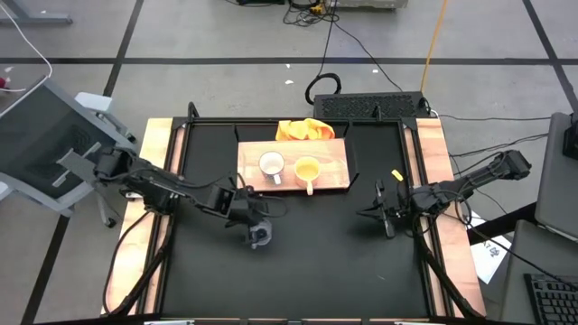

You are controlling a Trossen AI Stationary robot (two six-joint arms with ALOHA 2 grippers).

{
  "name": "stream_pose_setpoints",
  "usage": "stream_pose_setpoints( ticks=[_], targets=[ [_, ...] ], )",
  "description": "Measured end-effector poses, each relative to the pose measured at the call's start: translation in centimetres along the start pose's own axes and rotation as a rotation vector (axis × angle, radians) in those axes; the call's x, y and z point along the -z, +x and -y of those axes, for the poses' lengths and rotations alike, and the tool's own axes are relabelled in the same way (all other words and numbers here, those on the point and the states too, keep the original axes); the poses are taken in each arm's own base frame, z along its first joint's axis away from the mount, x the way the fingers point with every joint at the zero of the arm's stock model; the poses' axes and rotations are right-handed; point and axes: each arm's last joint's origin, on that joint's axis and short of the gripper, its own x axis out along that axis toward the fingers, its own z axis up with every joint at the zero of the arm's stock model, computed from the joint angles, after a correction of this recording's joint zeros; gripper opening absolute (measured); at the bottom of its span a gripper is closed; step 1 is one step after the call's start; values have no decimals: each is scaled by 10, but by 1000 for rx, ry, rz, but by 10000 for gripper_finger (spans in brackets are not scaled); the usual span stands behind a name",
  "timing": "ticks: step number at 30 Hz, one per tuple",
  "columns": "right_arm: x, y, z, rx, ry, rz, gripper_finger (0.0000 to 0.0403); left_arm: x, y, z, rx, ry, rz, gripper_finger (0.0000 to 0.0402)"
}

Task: Stack small to large cups/mugs on shelf
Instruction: Put the transparent cup on the shelf

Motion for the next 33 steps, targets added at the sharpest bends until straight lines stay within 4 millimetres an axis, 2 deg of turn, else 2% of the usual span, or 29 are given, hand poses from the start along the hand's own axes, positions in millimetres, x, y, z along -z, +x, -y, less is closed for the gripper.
stream_pose_setpoints(
  ticks=[6,20,33],
  targets=[
    [1,1,0,1,-2,-10,0,-11,11,5,-30,0,21,0],
    [1,1,0,1,1,-9,0,-11,15,11,-28,-35,40,4],
    [1,1,0,0,3,-8,0,-13,9,12,-12,-10,72,77]
  ],
)
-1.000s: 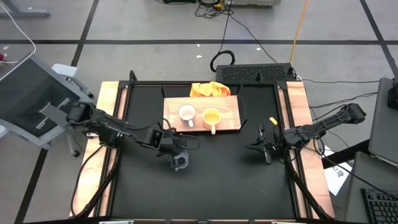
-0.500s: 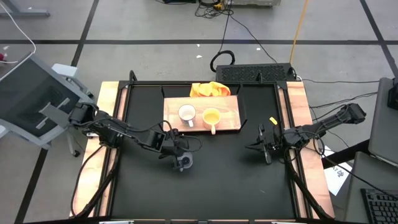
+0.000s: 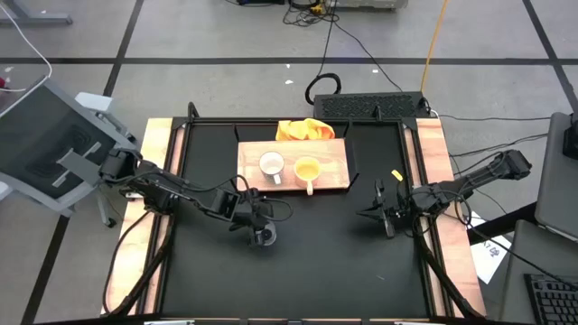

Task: Stack small to large cups/mugs on shelf
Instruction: Put the transparent cup on the shelf

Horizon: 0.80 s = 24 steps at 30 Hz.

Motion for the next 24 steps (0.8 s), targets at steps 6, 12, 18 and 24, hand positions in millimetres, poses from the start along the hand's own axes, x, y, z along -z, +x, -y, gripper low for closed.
stream_pose_setpoints(
  ticks=[6,12,18,24],
  targets=[
    [1,0,0,1,-2,-8,0,-11,-8,3,4,60,12,118],
    [0,0,0,0,0,0,0,-36,-49,9,12,167,44,146],
    [0,0,0,-2,8,3,0,-27,-92,-2,-51,172,68,77],
    [0,0,0,-3,7,-1,0,4,-129,-20,-77,110,218,11]
  ],
)
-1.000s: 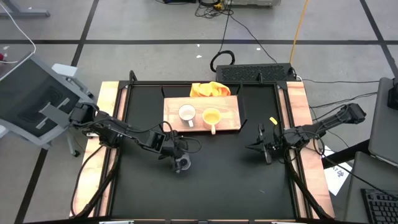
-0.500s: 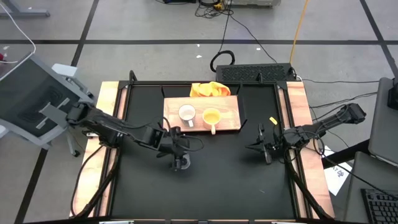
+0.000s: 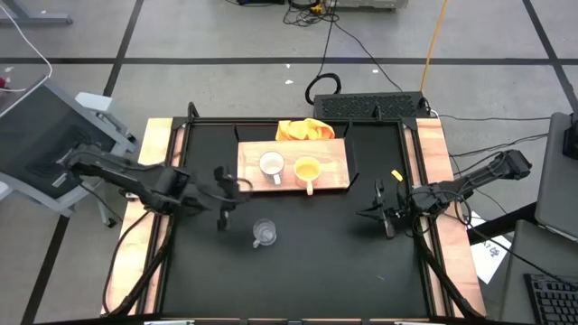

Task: Stack small to large cups/mugs on shelf
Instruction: Put the transparent cup on the shelf

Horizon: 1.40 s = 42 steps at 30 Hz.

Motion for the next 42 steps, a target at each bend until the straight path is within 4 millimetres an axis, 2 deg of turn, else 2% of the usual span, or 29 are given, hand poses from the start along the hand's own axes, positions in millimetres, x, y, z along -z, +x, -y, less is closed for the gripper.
stream_pose_setpoints(
  ticks=[4,8,15,22,28,31,35,38,42],
  targets=[
    [0,0,0,-1,0,-1,0,32,-12,-13,-4,-64,106,3],
    [0,0,0,-1,0,0,0,63,-14,-21,19,-95,193,2],
    [1,1,0,0,43,-7,0,110,3,-27,29,-189,317,2],
    [-5,4,-1,-1,26,44,0,140,26,-26,60,-114,395,2],
    [2,11,-1,31,-52,-37,0,149,35,-25,59,-22,456,2],
    [-15,19,-2,51,-67,-4,0,148,36,-28,33,-4,486,2],
    [-36,37,-4,78,-89,-43,0,149,38,-34,-8,-16,474,5],
    [-60,58,-8,91,-81,-85,0,149,39,-38,-30,-36,471,2],
    [-86,94,-12,87,-57,-222,0,149,40,-41,-47,-48,470,9]
  ],
)
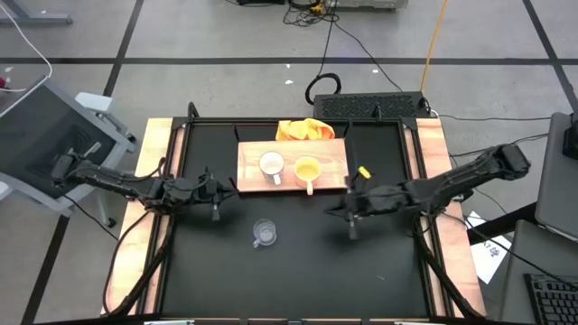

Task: Stack small to large cups/mugs on shelf
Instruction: Put the transparent cup on the shelf

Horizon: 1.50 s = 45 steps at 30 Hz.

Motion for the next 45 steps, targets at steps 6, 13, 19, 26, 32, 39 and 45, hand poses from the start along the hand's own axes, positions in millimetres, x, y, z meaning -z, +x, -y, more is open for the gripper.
stream_pose_setpoints(
  ticks=[6,13,19,26,32,39,45],
  targets=[
    [-43,36,-5,28,4,-141,9,0,0,0,-3,-5,-5,25],
    [-75,57,-1,16,62,-268,87,3,0,0,-2,9,-33,15],
    [-86,61,12,46,133,-274,167,6,0,-1,-3,28,-56,12],
    [-84,70,35,-25,242,-302,205,5,0,-1,-2,32,-46,26],
    [-89,91,40,-88,254,-343,205,4,0,-1,-3,32,-44,27],
    [-104,126,42,-87,218,-420,205,2,0,0,-2,25,-24,26],
    [-106,159,41,-133,236,-505,206,3,0,0,-2,26,-28,26]
  ],
)
